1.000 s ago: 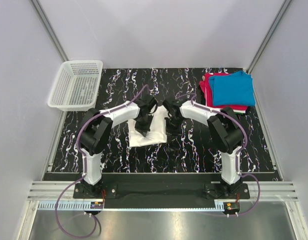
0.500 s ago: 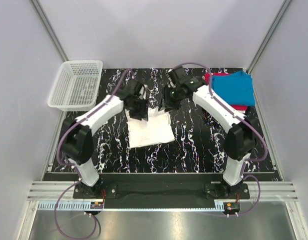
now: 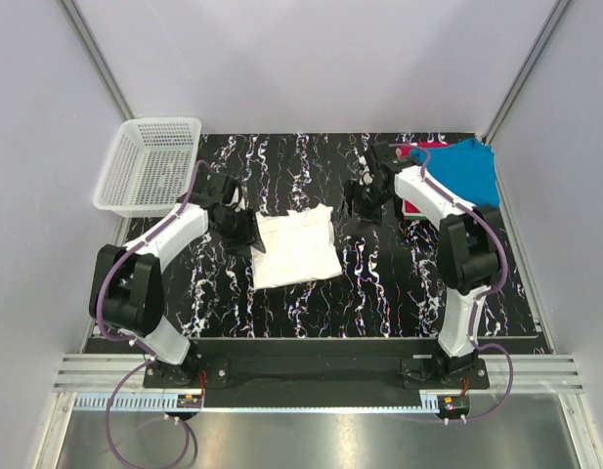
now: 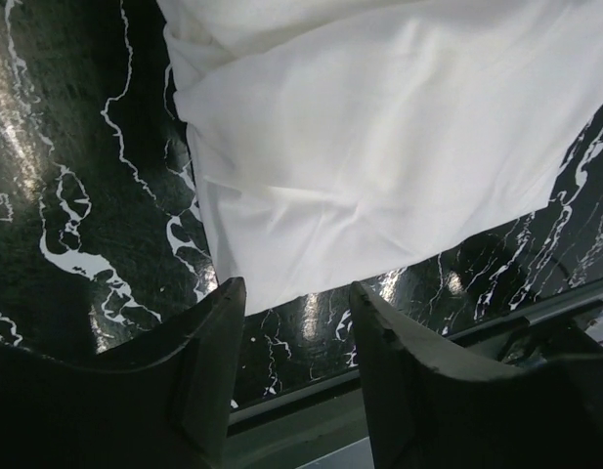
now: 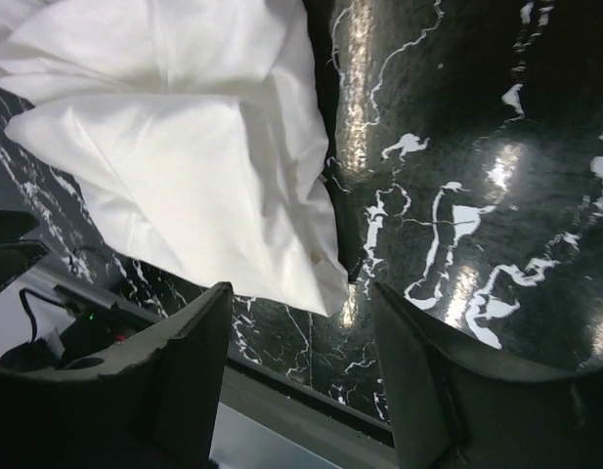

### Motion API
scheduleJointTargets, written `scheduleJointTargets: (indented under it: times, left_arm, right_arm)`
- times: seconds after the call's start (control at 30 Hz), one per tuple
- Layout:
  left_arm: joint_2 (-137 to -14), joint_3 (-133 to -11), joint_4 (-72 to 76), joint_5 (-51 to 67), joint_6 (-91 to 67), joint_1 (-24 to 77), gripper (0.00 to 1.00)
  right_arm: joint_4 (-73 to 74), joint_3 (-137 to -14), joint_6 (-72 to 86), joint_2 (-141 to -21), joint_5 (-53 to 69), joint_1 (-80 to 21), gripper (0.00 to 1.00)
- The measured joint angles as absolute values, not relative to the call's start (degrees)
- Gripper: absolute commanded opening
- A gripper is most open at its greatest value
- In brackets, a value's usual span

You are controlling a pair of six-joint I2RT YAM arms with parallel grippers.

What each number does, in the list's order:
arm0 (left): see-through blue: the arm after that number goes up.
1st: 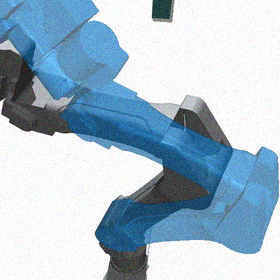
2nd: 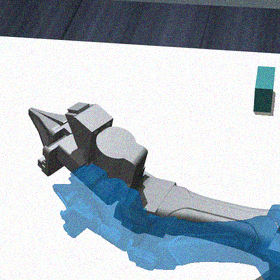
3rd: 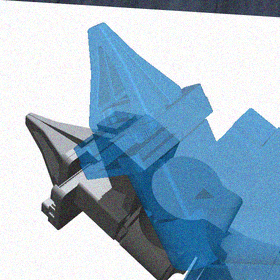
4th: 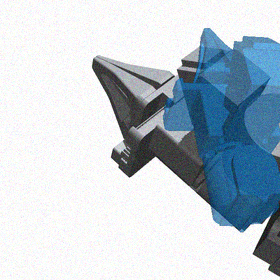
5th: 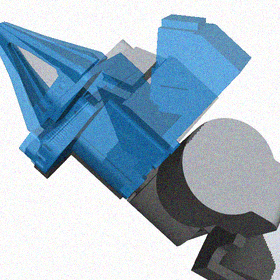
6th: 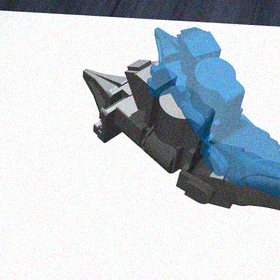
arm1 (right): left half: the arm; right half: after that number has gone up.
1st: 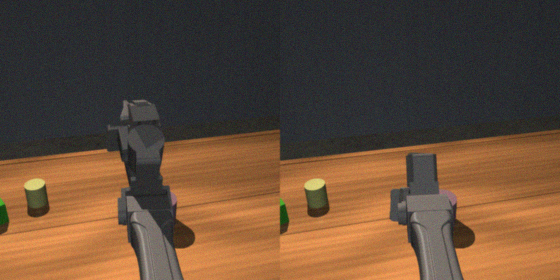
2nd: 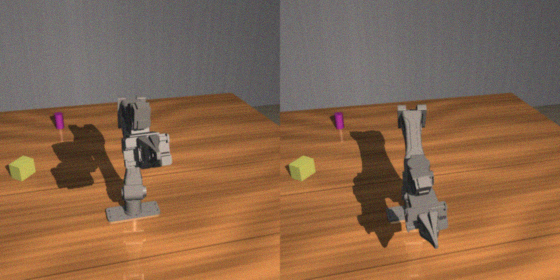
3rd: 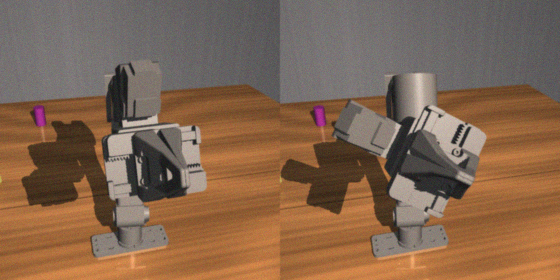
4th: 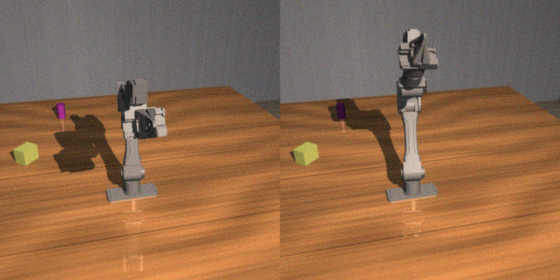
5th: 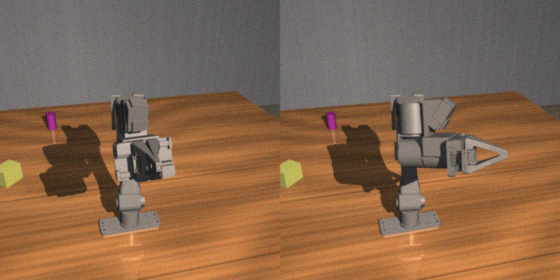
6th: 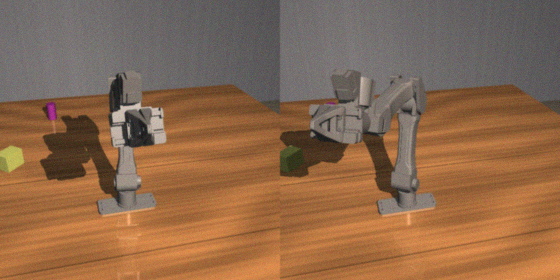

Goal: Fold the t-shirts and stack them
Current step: Neatly place the folded tshirt to the corner

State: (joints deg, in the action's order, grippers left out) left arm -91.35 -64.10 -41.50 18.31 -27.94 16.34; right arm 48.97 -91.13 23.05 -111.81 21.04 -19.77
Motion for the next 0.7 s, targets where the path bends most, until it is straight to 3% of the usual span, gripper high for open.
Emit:
scheduleJointTargets:
  times: [0.2, 0.7]
  left_arm:
    - [-91.35, -62.33, -37.01, 20.71, -30.57, 15.70, 0.59]
    - [-91.35, -54.63, -34.33, 18.96, -35.11, 14.28, 0.61]
  right_arm:
    - [45.10, -88.31, 21.54, -116.64, 28.53, -19.14, 0.70]
    - [39.72, -82.37, 20.14, -118.72, 31.64, -17.50, 0.72]
